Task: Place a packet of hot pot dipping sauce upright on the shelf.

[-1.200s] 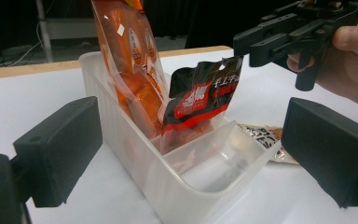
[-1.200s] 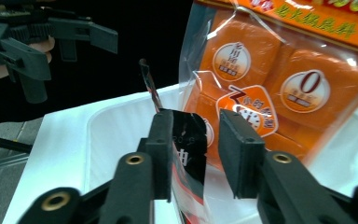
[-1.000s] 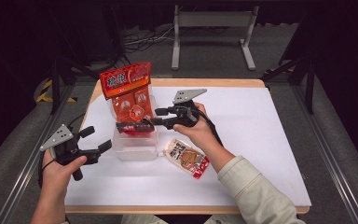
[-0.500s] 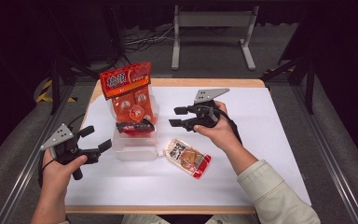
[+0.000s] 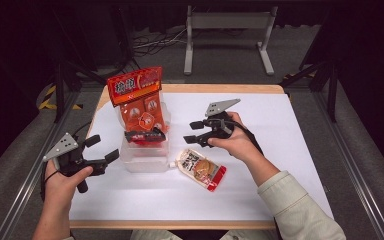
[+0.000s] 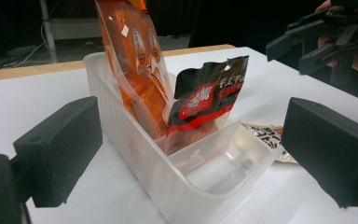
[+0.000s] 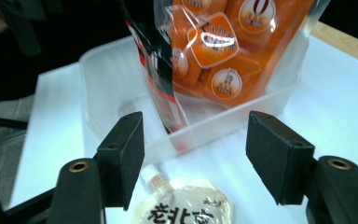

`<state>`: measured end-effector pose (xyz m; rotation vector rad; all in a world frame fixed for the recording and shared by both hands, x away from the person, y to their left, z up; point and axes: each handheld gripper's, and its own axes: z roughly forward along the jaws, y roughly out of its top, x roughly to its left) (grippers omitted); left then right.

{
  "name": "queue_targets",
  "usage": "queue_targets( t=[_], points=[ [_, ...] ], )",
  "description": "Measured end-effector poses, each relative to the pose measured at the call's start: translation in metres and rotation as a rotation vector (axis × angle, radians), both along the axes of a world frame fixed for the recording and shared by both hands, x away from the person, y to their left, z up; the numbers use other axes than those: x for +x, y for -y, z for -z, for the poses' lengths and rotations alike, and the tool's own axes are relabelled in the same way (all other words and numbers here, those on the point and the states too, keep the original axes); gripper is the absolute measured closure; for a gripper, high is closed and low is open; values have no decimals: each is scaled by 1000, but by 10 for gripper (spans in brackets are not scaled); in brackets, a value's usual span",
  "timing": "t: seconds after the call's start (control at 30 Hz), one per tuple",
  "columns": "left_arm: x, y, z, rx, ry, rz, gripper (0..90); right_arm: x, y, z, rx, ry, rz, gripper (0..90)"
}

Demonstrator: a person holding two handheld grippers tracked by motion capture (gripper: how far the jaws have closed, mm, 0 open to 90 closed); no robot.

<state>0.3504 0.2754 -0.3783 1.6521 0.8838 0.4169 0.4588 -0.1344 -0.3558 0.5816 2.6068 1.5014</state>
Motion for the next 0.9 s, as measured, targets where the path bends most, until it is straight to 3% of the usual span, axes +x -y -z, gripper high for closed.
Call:
queue_targets(
  t=[0.2,0.43,0.9],
  points=[
    [0,0,0,0,0,-2,62,1,-2,10,-48,-3,-8,384],
    [0,0,0,2,0,-1,62,1,-1,28,-44,-20,9,358],
    [-1,-1,1,3,-4,-5,62,5,-3,58,-128,-45,27,353]
  ],
)
